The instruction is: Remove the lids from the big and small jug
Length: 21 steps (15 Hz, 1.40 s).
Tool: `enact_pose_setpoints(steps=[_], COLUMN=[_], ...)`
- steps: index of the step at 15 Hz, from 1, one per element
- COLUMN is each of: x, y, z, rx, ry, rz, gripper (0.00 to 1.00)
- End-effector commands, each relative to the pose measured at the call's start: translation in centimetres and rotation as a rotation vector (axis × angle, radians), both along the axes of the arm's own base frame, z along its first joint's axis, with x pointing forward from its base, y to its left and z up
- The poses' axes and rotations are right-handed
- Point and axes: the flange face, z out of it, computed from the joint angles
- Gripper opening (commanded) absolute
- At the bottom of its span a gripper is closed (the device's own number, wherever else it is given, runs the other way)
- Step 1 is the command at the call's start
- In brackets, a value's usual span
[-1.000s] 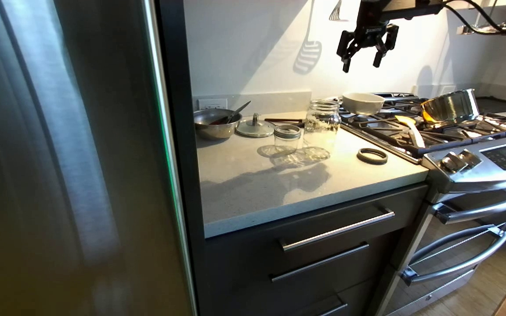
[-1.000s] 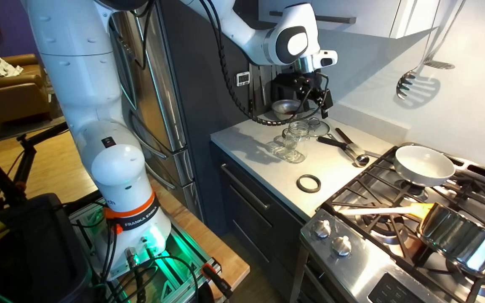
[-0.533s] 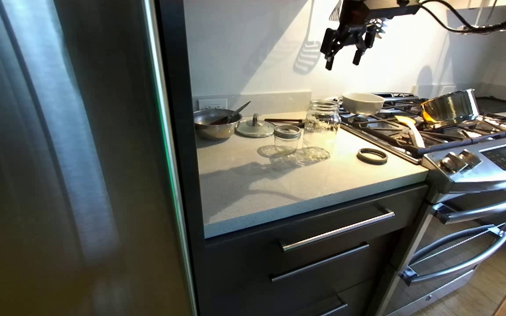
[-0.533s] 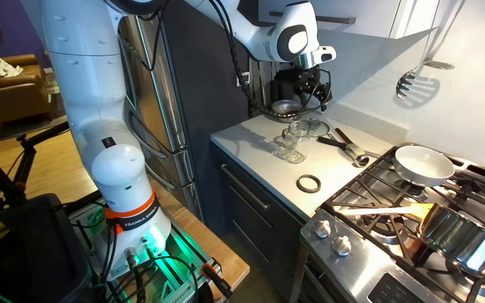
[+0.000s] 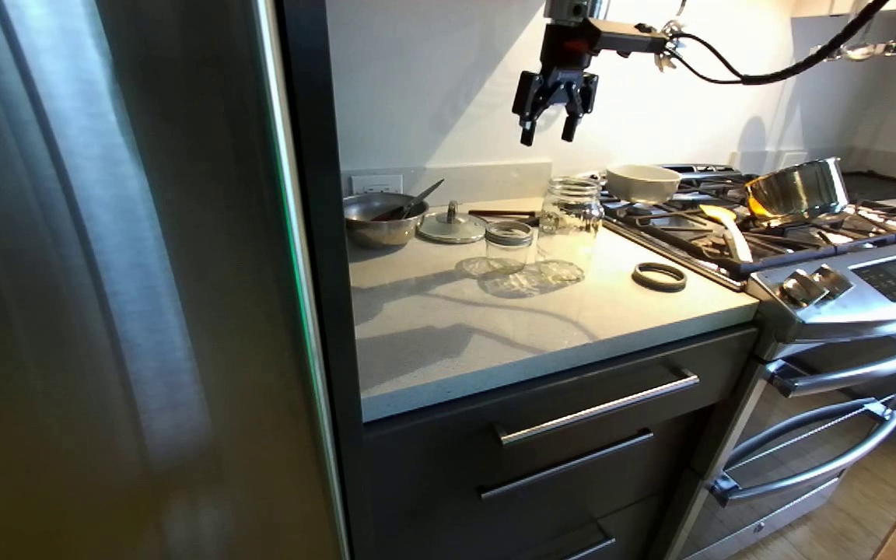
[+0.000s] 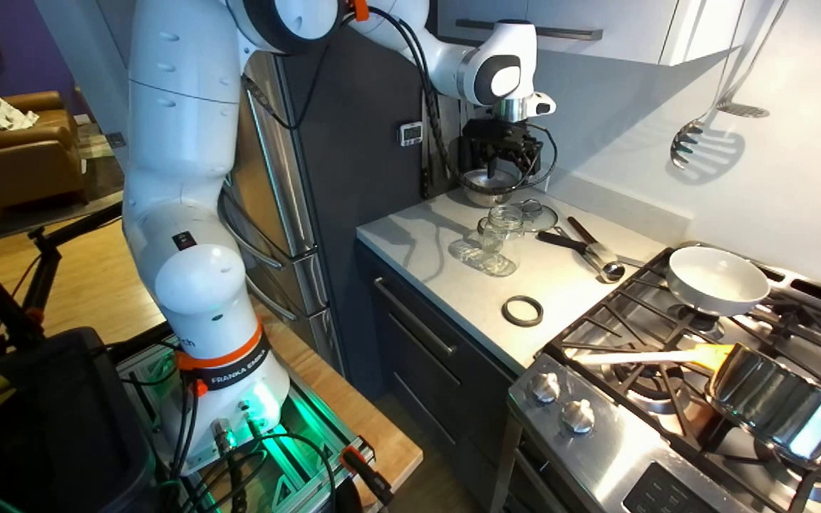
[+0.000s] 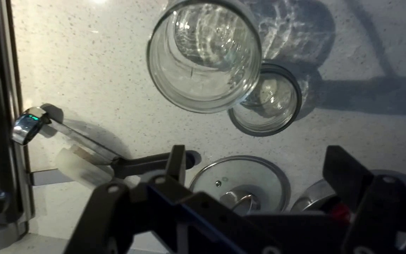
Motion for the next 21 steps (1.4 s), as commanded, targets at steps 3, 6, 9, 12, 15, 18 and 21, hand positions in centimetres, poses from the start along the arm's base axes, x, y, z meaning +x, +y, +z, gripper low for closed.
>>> enact_pose_setpoints(steps=[3,6,9,12,15,18,21], x=[2.8,3.5,3.1,3.5,3.7,3.7,3.6], y=[1.7,2.7,3.0,3.1,3.4,4.3,5.2], z=[-3.2,-4.7,-4.6,-4.9,-5.0,-5.8,-6.4], rx=[0.049,0.054,0.038,0.039,0.043,0.034,0.029], ry=[0.119,0.173,0.163,0.164,0.158,0.160,0.140], rz=[0.097,0.118,0.106,0.109,0.096,0.037,0.010], gripper=[1.00,1.00,1.00,1.00,1.00,1.00,1.00])
